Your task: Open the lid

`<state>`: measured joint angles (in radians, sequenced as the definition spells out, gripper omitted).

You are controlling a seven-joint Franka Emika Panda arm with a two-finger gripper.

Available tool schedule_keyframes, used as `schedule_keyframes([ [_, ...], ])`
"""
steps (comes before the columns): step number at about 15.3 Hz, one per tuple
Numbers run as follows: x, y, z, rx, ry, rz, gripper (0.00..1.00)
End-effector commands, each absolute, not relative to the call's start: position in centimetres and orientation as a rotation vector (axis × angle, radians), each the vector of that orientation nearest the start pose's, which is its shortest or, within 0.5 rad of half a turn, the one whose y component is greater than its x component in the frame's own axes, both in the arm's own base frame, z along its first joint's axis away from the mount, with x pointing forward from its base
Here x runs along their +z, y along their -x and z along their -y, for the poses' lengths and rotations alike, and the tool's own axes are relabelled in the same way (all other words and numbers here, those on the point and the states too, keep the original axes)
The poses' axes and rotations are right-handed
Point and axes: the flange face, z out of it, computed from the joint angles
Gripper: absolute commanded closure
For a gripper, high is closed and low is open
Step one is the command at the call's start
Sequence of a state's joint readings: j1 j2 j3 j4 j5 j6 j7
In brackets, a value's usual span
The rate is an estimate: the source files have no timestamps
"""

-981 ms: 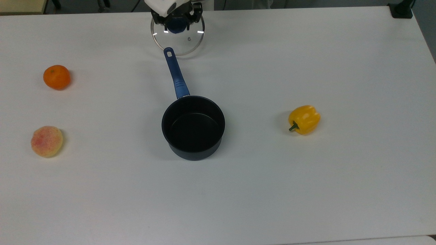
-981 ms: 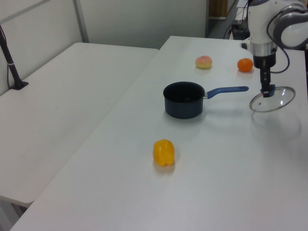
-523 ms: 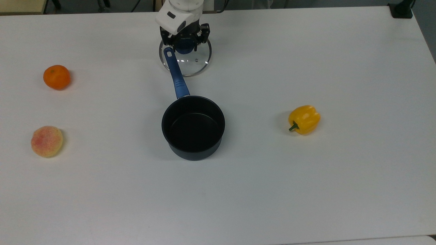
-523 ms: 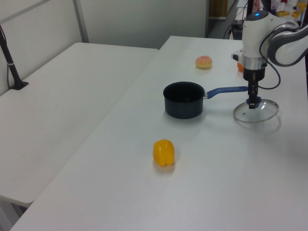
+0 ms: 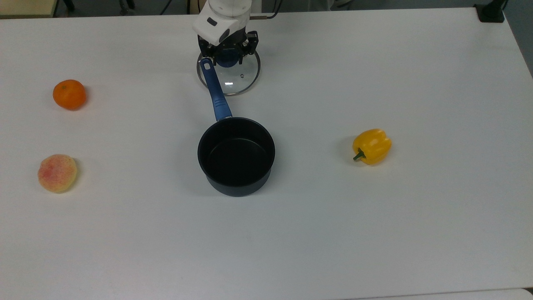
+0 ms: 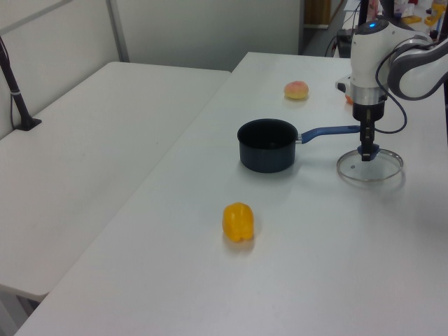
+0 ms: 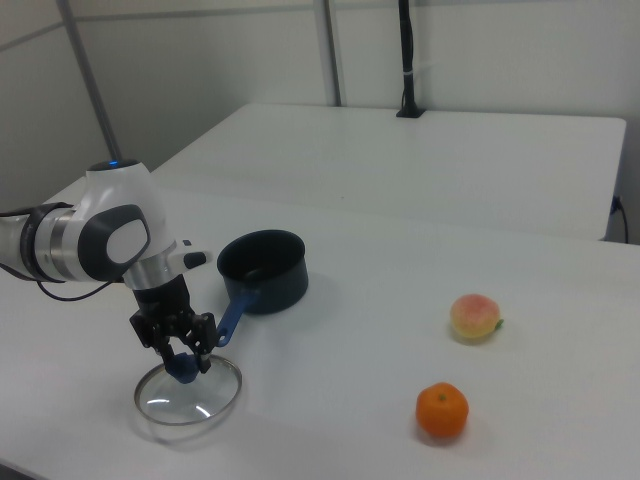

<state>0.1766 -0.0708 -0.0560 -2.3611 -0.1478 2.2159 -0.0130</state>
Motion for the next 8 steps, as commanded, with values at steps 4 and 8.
schedule_keyframes([
  [4,36.3,-48.0,-5.7,0.166,3.243,0.344,0.07],
  [8,38.8,-47.8,-7.2,0.205,3.247,0.376,0.00],
])
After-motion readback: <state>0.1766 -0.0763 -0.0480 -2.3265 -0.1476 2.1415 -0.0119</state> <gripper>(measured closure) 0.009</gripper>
